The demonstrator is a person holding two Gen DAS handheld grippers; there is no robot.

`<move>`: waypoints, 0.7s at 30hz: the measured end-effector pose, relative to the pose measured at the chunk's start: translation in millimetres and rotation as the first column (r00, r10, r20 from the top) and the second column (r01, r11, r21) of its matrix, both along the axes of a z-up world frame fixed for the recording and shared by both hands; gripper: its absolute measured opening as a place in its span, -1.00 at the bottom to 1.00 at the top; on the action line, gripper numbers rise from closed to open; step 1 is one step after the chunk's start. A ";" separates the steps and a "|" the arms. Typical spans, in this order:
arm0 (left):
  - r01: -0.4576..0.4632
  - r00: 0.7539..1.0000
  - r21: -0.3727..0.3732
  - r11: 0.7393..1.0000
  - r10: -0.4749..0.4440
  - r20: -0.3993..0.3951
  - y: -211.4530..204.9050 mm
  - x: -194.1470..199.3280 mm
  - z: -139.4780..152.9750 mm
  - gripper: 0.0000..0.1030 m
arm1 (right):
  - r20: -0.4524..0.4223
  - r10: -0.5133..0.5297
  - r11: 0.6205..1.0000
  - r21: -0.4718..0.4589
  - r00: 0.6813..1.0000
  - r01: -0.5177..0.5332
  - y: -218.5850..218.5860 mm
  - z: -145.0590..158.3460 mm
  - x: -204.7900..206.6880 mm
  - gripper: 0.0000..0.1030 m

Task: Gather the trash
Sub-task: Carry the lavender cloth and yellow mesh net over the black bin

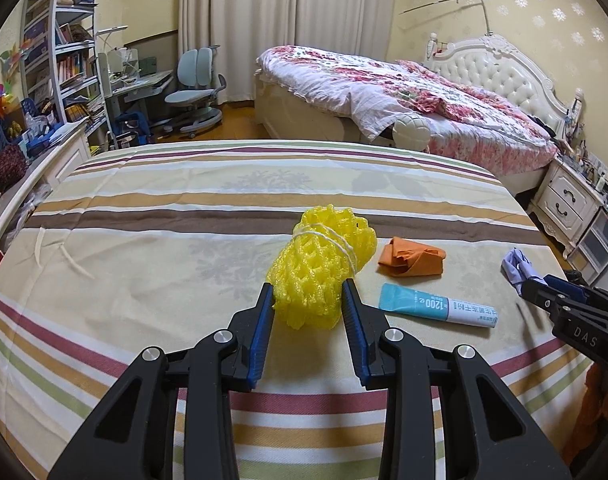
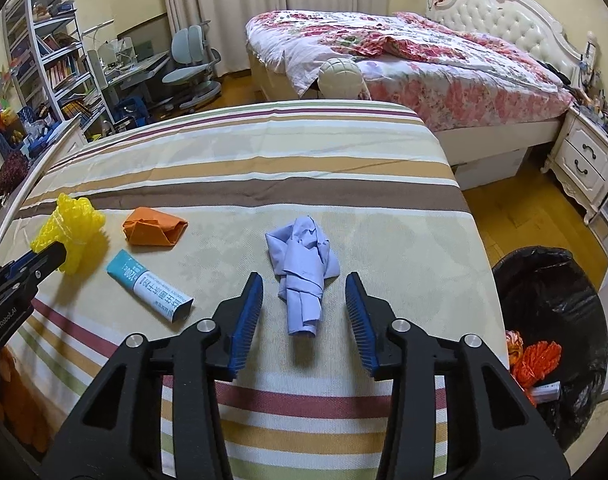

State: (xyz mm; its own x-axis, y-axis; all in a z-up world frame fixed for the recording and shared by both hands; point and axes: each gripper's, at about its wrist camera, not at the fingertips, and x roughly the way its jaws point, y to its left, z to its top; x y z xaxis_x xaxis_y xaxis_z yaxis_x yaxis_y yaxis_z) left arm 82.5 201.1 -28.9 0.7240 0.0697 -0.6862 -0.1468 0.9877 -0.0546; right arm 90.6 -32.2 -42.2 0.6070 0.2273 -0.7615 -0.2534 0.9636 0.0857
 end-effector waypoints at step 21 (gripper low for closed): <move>0.043 0.998 -0.057 0.997 -0.040 0.054 -44.1 -21.6 15.2 -0.33 | 0.089 -0.042 0.999 -0.027 0.995 0.044 -20.7 21.2 -24.6 -0.57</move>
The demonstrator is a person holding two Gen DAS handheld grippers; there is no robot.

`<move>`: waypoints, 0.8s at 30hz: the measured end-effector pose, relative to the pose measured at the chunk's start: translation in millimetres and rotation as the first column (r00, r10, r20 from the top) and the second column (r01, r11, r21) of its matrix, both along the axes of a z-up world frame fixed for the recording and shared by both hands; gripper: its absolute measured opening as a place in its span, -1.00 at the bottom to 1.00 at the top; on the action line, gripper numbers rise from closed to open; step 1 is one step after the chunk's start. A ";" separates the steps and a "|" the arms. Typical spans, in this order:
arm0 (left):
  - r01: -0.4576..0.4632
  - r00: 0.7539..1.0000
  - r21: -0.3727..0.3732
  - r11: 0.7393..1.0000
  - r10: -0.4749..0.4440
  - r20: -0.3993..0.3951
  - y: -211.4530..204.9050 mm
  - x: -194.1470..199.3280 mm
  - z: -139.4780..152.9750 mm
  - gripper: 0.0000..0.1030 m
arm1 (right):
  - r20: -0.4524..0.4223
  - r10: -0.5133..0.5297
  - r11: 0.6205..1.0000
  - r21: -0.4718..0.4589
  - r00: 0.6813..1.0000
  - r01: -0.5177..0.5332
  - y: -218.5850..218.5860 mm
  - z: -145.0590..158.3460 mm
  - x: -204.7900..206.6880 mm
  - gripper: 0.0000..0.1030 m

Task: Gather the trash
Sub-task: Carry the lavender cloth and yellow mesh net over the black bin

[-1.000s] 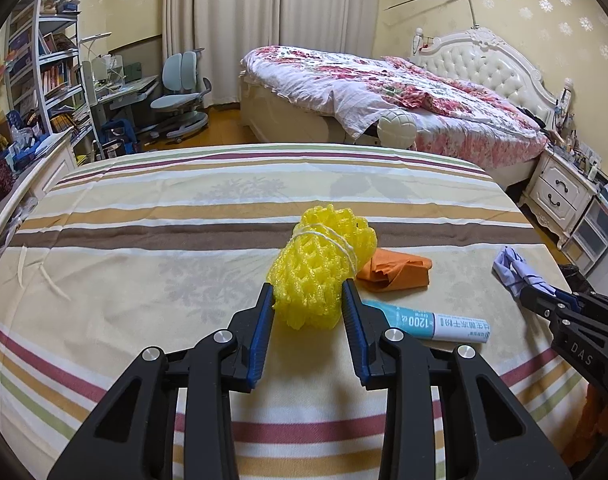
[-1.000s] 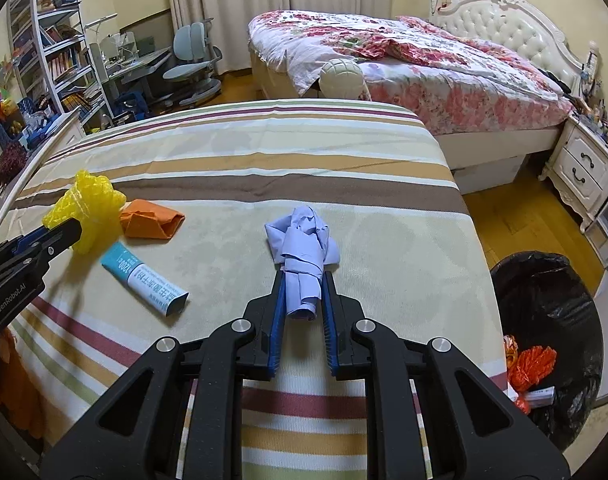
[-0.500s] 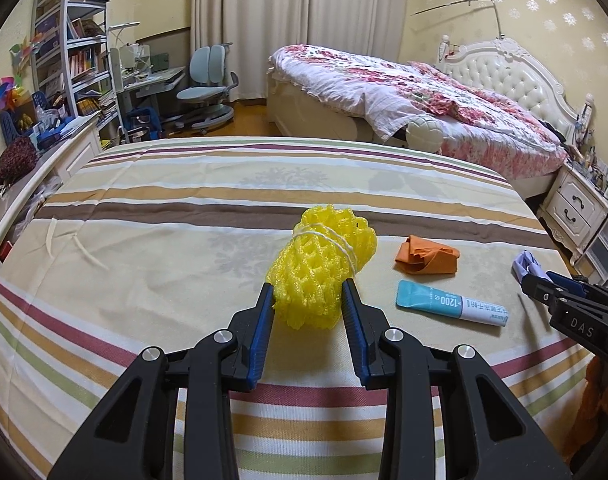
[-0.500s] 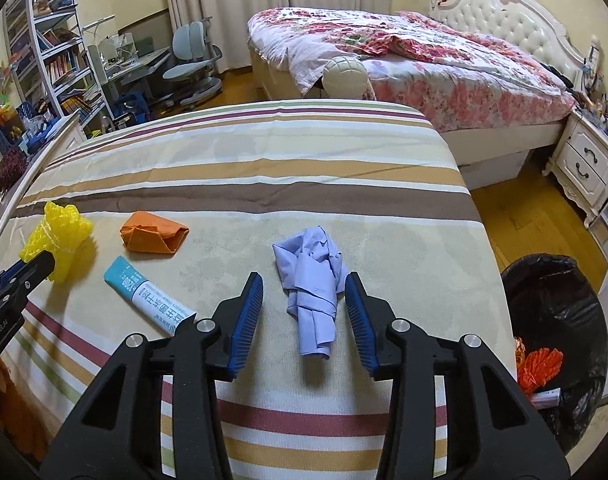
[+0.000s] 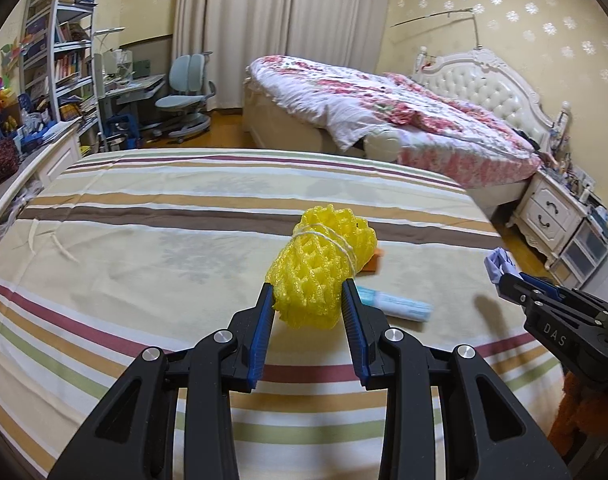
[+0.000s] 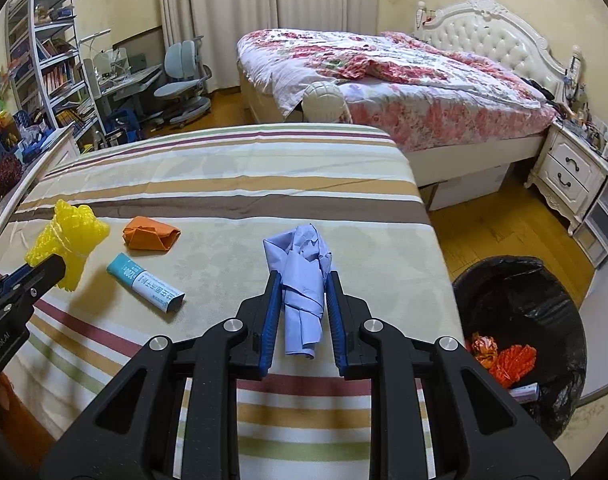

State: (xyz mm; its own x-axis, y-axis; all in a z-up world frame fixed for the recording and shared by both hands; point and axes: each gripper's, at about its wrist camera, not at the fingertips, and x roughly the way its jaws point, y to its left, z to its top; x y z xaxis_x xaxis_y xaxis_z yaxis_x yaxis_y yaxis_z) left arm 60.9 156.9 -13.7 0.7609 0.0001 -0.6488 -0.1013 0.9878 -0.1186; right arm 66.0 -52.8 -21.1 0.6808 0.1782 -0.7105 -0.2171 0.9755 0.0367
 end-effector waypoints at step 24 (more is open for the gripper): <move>0.361 0.932 -0.005 0.933 -0.361 0.027 -192.1 27.2 1.1 -0.33 | 0.096 -0.343 0.939 0.008 0.934 0.344 -175.6 10.0 -19.6 -0.57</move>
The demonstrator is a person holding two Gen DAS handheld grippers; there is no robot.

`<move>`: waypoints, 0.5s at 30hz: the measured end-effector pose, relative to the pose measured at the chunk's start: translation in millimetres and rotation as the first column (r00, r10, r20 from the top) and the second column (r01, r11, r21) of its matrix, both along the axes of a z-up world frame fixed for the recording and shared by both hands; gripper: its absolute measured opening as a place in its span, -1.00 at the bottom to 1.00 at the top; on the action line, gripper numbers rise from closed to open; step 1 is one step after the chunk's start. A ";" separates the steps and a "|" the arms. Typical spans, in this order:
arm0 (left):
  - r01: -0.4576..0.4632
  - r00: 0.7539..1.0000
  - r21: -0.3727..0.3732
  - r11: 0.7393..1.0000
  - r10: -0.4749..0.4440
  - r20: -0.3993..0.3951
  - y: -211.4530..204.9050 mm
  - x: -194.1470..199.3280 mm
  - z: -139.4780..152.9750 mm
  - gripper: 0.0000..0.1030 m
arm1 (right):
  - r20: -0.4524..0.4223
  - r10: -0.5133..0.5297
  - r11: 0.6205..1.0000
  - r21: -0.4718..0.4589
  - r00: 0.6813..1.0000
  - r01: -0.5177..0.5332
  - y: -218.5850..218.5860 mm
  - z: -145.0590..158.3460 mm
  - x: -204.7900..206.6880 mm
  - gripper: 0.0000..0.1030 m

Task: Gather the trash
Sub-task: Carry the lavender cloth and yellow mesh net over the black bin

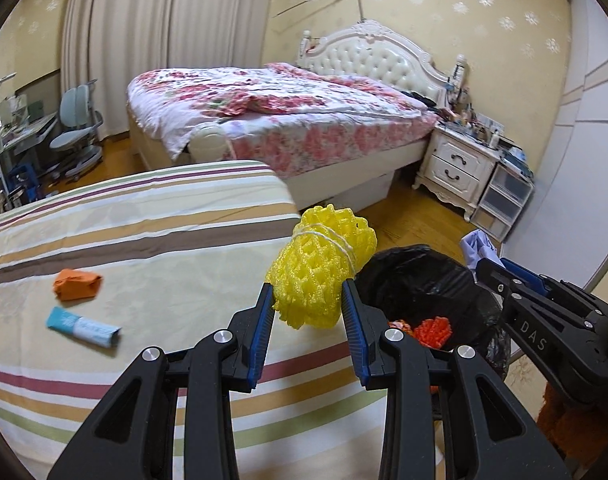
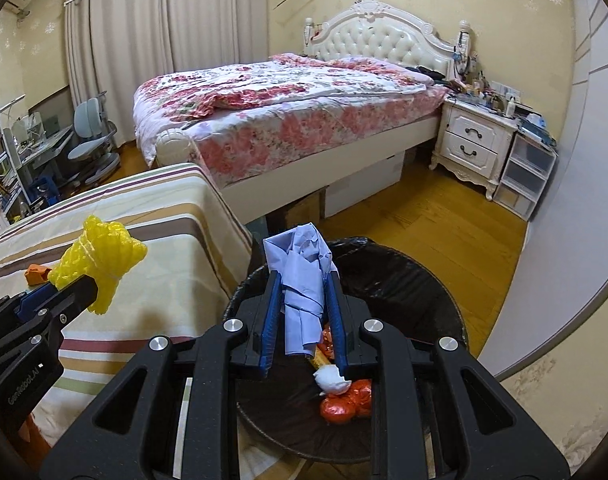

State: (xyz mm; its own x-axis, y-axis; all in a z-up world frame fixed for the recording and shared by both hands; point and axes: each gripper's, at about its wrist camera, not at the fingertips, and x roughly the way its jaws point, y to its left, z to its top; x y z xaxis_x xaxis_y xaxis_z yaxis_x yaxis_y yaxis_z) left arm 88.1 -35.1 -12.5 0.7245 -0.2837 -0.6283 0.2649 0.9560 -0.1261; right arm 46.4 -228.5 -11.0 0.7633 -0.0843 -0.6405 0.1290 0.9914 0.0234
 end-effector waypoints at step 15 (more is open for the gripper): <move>0.070 0.997 0.057 0.996 -0.068 -0.041 -59.3 20.9 -20.0 -0.33 | -0.034 -0.070 0.997 0.029 0.997 0.071 -37.5 -22.9 3.4 -0.57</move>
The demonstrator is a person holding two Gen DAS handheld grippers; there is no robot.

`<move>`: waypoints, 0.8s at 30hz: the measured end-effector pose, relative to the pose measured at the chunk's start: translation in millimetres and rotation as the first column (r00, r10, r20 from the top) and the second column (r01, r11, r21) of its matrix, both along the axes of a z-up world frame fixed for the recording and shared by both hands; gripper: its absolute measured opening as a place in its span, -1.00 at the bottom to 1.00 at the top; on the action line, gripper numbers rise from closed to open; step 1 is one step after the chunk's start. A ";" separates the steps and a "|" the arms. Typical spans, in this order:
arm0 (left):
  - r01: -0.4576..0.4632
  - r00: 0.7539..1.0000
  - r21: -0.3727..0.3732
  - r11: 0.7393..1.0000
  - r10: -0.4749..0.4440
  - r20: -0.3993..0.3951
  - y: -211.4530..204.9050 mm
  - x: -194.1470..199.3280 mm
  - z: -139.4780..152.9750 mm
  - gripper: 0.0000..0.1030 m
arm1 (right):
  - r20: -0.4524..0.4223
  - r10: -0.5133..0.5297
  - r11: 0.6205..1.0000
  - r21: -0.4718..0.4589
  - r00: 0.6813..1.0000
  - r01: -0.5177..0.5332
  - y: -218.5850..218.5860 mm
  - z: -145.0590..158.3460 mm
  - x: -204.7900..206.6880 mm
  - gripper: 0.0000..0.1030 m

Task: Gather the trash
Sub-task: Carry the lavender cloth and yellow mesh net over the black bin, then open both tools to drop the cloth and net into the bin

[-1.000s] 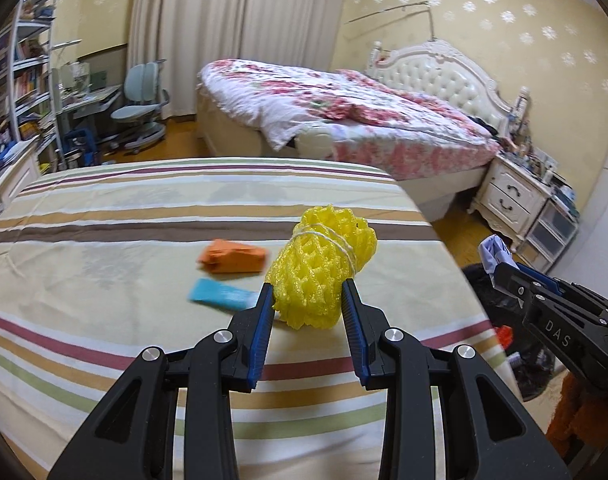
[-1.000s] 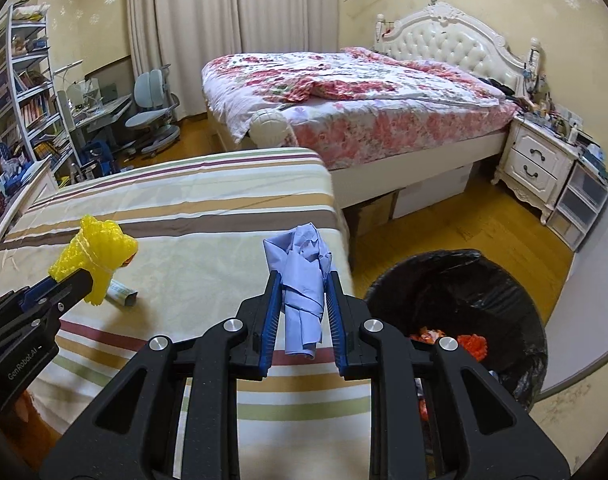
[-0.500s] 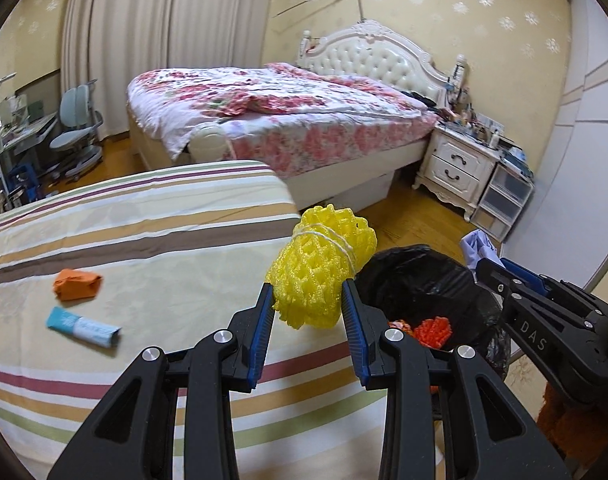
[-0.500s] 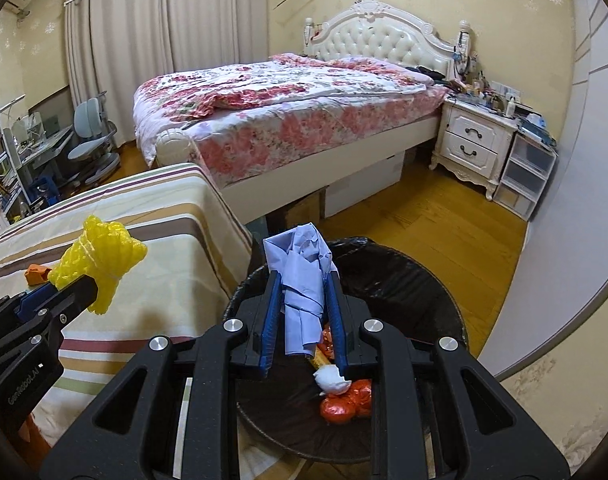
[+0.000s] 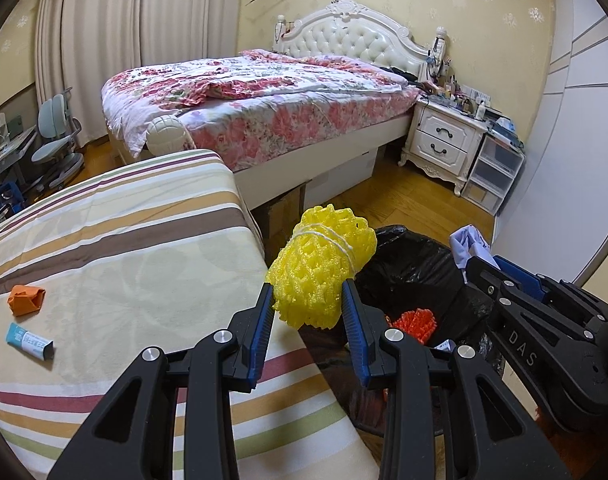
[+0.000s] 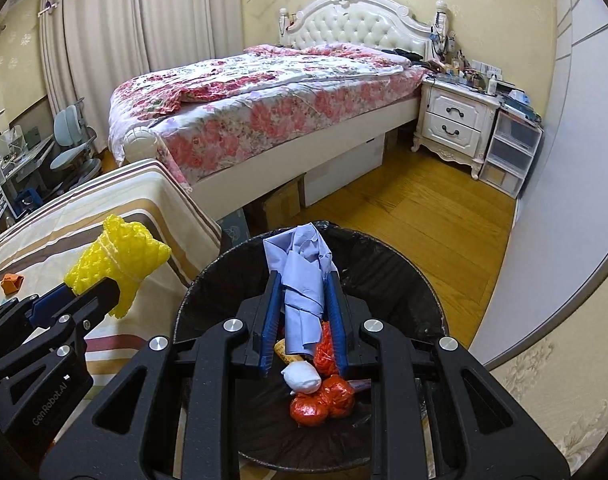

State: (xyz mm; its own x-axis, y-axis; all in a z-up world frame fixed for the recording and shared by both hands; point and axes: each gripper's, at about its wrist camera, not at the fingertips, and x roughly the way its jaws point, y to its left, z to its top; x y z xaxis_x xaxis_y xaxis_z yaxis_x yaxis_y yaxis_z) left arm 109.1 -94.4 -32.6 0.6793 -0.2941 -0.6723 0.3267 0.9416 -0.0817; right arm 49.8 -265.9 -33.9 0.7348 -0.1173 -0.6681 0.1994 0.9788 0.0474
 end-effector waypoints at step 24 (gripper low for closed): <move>-0.036 0.999 0.038 0.999 0.037 -0.017 -5.2 4.7 -9.2 0.25 | -0.022 -0.052 0.999 0.009 0.998 0.052 -16.8 -12.3 1.4 -0.22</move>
State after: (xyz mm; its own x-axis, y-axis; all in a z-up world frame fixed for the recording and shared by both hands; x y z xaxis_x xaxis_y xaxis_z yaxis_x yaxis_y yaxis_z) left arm 113.8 -99.6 -41.7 0.6770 -0.2433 -0.6947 0.2910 0.9554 -0.0510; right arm 51.2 -282.7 -46.2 0.7130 -0.1484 -0.6853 0.2510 0.9666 0.0519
